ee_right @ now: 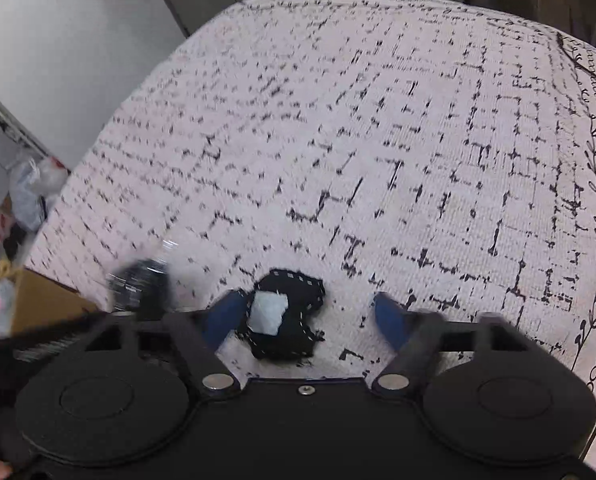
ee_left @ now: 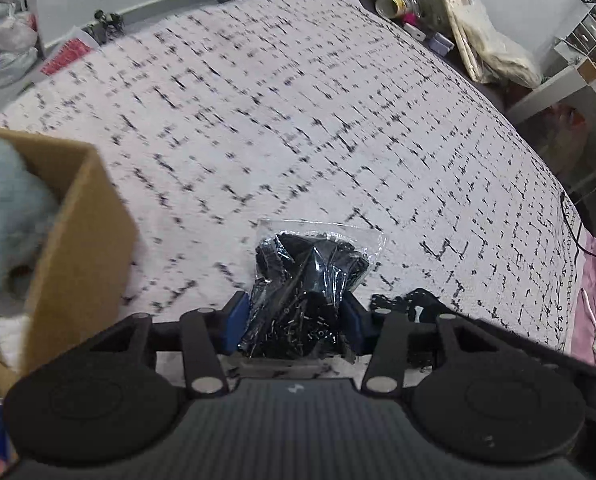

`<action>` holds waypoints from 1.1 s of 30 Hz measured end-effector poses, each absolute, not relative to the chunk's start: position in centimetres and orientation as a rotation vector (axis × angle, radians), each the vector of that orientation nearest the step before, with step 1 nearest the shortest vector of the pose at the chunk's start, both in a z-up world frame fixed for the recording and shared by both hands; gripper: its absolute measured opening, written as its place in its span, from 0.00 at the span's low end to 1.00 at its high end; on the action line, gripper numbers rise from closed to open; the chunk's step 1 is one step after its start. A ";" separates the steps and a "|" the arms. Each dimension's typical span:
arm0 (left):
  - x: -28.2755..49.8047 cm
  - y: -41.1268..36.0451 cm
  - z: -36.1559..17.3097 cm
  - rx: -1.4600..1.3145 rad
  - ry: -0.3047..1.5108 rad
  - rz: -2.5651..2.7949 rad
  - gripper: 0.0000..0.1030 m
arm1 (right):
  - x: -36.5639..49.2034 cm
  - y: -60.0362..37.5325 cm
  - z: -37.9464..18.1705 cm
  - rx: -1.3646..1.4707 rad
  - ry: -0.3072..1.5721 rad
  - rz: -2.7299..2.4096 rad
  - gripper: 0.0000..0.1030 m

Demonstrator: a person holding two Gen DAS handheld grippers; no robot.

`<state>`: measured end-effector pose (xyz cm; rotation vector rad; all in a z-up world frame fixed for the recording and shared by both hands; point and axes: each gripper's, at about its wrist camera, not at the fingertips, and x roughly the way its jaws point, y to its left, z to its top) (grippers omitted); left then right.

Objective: Organize soft objects
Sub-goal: 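Grasp the black bagged item with left gripper while right grasps the black plush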

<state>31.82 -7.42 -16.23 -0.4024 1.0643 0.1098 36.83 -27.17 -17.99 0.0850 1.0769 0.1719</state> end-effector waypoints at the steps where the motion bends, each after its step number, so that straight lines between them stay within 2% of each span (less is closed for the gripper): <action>1: 31.5 -7.1 -15.8 -0.405 1.058 0.113 0.47 | 36.8 -27.2 -18.2 0.085 1.088 0.179 0.37; 3: 30.9 -6.6 -15.0 -0.408 1.047 0.117 0.47 | 36.5 -27.2 -18.0 0.111 1.085 0.204 0.15; 4: 30.5 -6.5 -14.6 -0.409 1.041 0.118 0.47 | 36.3 -27.1 -17.6 0.100 1.072 0.207 0.10; 8: 28.9 -5.8 -12.8 -0.402 1.011 0.123 0.47 | 35.3 -27.3 -15.5 0.118 1.001 0.246 0.00; 20: 22.9 -3.3 -6.3 -0.397 0.894 0.178 0.47 | 33.9 -29.4 -12.6 0.282 0.956 0.322 0.00; 22: 22.2 -3.0 -5.6 -0.399 0.884 0.183 0.47 | 34.2 -29.7 -13.1 0.293 0.970 0.282 0.06; 23: 21.9 -2.7 -5.4 -0.403 0.878 0.185 0.47 | 34.5 -29.8 -13.5 0.296 0.983 0.269 0.12; 24: 21.5 -2.5 -5.2 -0.407 0.873 0.186 0.47 | 34.7 -29.8 -14.0 0.296 1.000 0.264 0.30; 25: 21.2 -2.3 -5.0 -0.412 0.869 0.189 0.47 | 34.9 -29.7 -14.5 0.293 1.013 0.253 0.40; 26: 20.8 -2.0 -4.8 -0.418 0.867 0.193 0.47 | 35.1 -29.5 -15.1 0.283 1.022 0.236 0.54; 27: 20.5 -1.7 -4.7 -0.424 0.865 0.194 0.47 | 35.2 -29.3 -15.6 0.273 1.031 0.224 0.58; 33: 18.8 1.0 -4.1 -0.453 0.845 0.239 0.47 | 35.4 -27.4 -17.8 0.187 1.062 0.198 0.58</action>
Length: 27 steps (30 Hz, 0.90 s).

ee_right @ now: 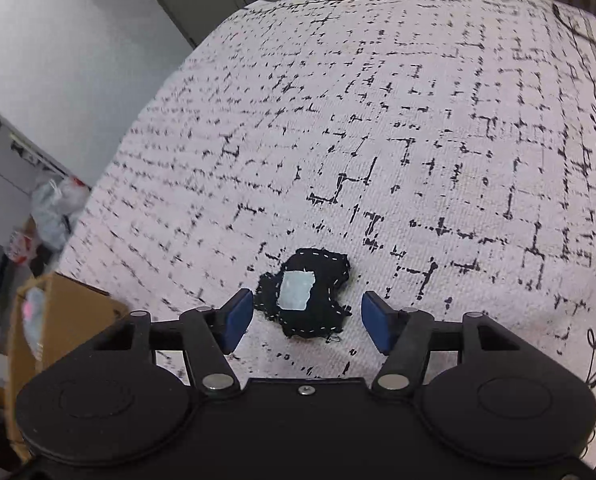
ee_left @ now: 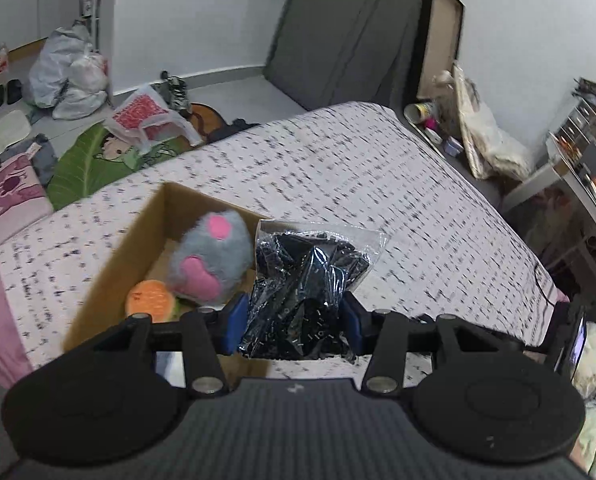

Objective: Organize soft objects
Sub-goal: 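Grasp the black bagged item with left gripper while right grasps the black plush, then lower both black items into the box and open both grippers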

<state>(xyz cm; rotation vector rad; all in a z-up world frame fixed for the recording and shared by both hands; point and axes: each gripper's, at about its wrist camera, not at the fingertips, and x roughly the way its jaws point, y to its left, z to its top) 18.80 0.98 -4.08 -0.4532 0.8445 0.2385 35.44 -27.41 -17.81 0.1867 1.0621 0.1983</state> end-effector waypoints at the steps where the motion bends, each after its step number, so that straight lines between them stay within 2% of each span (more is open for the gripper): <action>1: 18.6 1.5 -4.0 -0.457 0.841 0.251 0.47 | 35.4 -27.0 -18.2 0.160 1.062 0.193 0.58; 2: 18.3 2.2 -4.0 -0.466 0.837 0.269 0.47 | 35.4 -26.6 -18.6 0.133 1.062 0.189 0.57; 4: 17.7 3.5 -3.9 -0.487 0.831 0.291 0.47 | 35.2 -25.9 -19.0 0.076 1.045 0.185 0.49; 5: 17.4 4.2 -3.8 -0.497 0.827 0.303 0.47 | 35.2 -25.6 -19.1 0.056 1.038 0.186 0.27; 9: 16.2 6.6 -3.4 -0.520 0.815 0.332 0.47 | 34.7 -25.6 -18.5 0.077 1.037 0.207 0.23; 27: 12.5 12.4 -3.4 -0.583 0.804 0.370 0.47 | 29.2 -21.0 -11.6 0.014 0.904 0.332 0.23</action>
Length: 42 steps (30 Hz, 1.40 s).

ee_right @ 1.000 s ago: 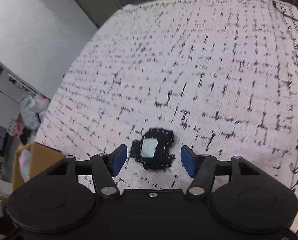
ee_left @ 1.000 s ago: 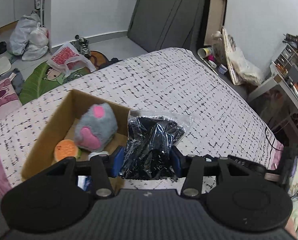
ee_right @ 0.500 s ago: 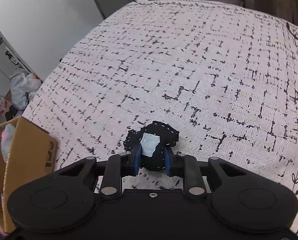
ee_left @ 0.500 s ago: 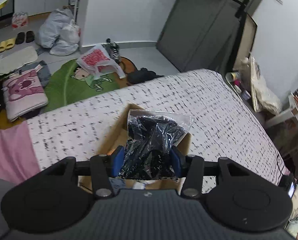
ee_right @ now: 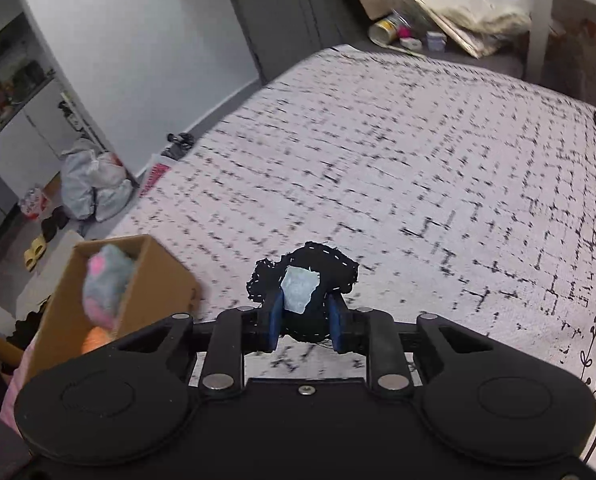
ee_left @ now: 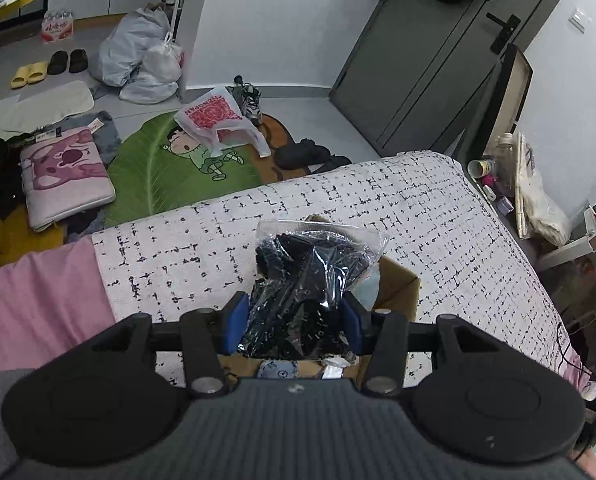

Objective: Organize soft objects
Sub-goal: 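Lower both black items into the box and open both grippers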

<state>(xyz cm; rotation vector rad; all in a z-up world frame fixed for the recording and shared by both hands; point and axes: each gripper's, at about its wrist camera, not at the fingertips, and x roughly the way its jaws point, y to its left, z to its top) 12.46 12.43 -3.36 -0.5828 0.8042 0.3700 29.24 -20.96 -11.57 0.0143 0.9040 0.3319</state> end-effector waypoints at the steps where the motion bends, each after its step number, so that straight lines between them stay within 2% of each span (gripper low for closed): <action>1: 12.4 12.5 -3.5 -0.584 0.807 0.365 0.47 | 28.8 -20.6 -11.2 0.010 0.894 0.342 0.23; 7: 12.8 12.5 -4.6 -0.594 0.827 0.346 0.47 | 27.1 -18.8 -9.3 0.006 0.843 0.408 0.23; 9: 12.9 12.6 -5.1 -0.611 0.829 0.339 0.50 | 26.8 -18.2 -9.1 0.003 0.843 0.419 0.23; 14: 13.6 13.2 -6.4 -0.639 0.846 0.325 0.57 | 26.6 -16.7 -9.2 -0.025 0.838 0.447 0.23; 31: 16.3 13.3 -9.6 -0.602 0.939 0.346 0.63 | 25.8 -10.9 -9.5 -0.026 0.799 0.577 0.23; 38: 16.9 13.3 -10.0 -0.590 0.953 0.336 0.63 | 25.7 -8.8 -10.1 -0.045 0.765 0.606 0.40; 42: 16.9 13.7 -9.8 -0.591 0.947 0.343 0.63 | 26.2 -9.6 -9.9 -0.003 0.783 0.590 0.42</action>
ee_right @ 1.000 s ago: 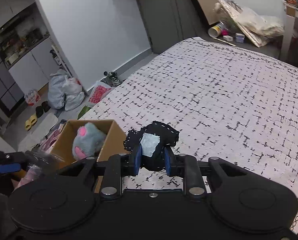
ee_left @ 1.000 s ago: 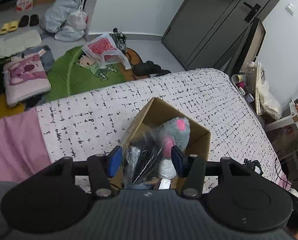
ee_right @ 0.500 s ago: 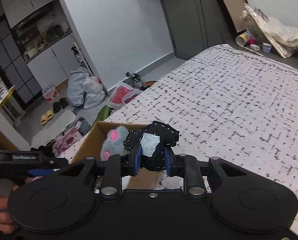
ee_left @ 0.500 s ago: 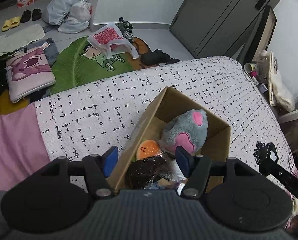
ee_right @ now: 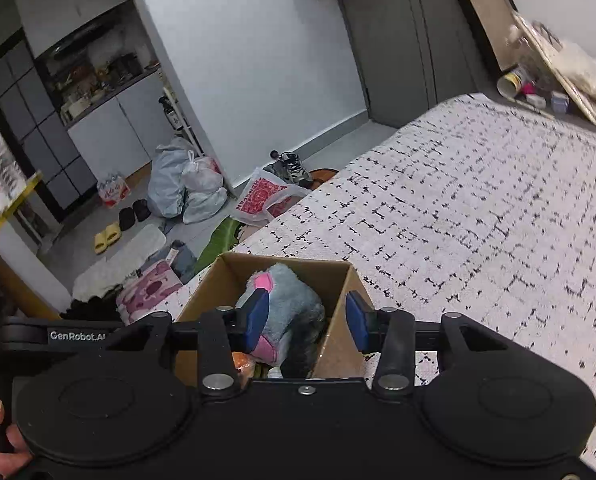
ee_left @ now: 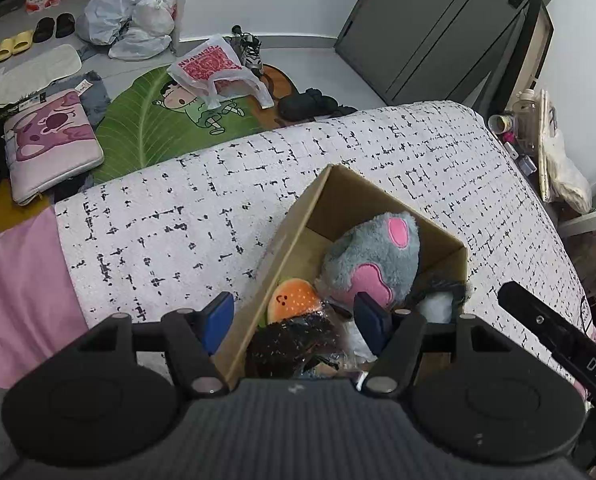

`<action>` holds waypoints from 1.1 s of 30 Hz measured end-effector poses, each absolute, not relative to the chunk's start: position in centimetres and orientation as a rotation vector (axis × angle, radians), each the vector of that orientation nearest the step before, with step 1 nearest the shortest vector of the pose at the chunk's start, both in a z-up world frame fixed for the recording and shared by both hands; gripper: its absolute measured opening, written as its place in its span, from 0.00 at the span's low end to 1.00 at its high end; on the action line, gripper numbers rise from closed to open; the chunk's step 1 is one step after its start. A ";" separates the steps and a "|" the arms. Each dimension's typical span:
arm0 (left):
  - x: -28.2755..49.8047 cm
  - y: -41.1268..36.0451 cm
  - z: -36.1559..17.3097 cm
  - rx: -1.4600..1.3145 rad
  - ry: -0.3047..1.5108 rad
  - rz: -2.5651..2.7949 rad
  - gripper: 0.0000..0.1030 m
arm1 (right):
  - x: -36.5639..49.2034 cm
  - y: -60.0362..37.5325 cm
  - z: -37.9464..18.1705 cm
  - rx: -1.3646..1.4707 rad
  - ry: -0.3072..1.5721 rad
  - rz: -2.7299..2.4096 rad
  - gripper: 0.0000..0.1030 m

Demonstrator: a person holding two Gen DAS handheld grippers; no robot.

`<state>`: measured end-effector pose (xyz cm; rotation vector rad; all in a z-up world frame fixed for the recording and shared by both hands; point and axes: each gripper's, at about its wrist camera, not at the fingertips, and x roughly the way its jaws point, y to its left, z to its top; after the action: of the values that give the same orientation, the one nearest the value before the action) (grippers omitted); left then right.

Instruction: Organize soft objects

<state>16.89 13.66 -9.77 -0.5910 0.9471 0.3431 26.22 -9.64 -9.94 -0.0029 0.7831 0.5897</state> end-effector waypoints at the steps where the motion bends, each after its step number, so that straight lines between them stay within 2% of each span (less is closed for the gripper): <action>1: 16.9 13.7 -9.6 -0.590 0.945 0.343 0.63 | 26.3 -9.9 -9.9 0.001 0.788 0.582 0.42; 7: 16.5 13.2 -8.5 -0.562 0.934 0.339 0.64 | 25.7 -10.5 -9.9 0.007 0.801 0.568 0.44; 10: 16.2 12.5 -7.7 -0.536 0.935 0.329 0.74 | 24.9 -11.1 -9.7 -0.010 0.809 0.553 0.49; 13: 15.8 11.7 -6.7 -0.507 0.926 0.299 0.78 | 24.1 -12.3 -9.1 0.011 0.816 0.545 0.52; 19: 14.5 9.7 -5.0 -0.472 0.907 0.231 0.84 | 22.4 -14.0 -6.7 0.032 0.818 0.476 0.68; 21: 14.3 9.1 -4.7 -0.454 0.921 0.243 0.86 | 21.7 -14.4 -5.8 0.045 0.810 0.469 0.81; 23: 14.0 8.7 -4.3 -0.438 0.923 0.244 0.86 | 20.7 -15.0 -5.0 0.062 0.797 0.466 0.86; 27: 13.5 8.1 -3.4 -0.425 0.931 0.215 0.86 | 19.6 -16.1 -4.4 0.068 0.813 0.447 0.88; 30: 12.9 7.9 -2.7 -0.445 0.937 0.199 0.86 | 19.0 -16.9 -3.6 0.064 0.817 0.439 0.95; 33: 12.1 7.4 -2.0 -0.432 0.930 0.183 0.86 | 18.2 -17.7 -2.6 0.074 0.799 0.423 0.97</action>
<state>12.14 7.43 -2.03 -0.4319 0.9298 0.1832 18.20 -17.69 -2.57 0.0739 0.7995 0.4235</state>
